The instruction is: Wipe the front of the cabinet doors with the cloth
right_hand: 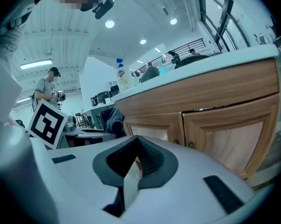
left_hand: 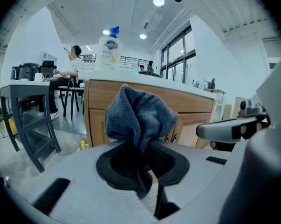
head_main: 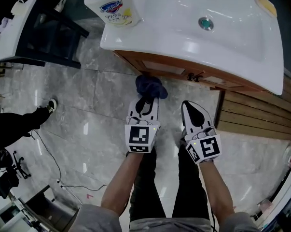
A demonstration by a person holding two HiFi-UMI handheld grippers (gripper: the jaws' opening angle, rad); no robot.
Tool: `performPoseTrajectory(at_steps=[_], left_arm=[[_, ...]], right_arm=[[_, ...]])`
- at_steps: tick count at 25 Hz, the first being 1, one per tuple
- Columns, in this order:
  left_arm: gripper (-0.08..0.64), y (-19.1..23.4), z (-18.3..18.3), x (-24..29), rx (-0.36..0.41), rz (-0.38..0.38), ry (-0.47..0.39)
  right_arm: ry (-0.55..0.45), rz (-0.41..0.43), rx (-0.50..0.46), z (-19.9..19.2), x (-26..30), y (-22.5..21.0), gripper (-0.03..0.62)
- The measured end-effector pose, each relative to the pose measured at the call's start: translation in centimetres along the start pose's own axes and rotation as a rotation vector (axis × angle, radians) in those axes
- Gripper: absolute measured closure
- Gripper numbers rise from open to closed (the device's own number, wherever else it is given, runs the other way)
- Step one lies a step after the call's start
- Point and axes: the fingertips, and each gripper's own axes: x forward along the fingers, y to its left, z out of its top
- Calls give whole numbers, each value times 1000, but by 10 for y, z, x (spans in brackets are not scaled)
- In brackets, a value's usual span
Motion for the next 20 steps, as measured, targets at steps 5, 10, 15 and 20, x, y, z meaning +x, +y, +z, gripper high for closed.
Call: performPoseTrajectory(at_steps=[5, 10, 15, 20], left_arm=[[499, -34, 64, -40, 8, -32, -45], [499, -67, 133, -77, 31, -47, -107], [499, -79, 198, -109, 35, -70, -165], [499, -91, 251, -146, 57, -87, -198]], right_arm=[[-26, -5, 7, 51, -31, 11, 581], [-63, -3, 10, 107, -61, 26, 581], [-102, 19, -11, 166, -81, 54, 581], [-143, 33, -49, 220, -109, 81, 581]])
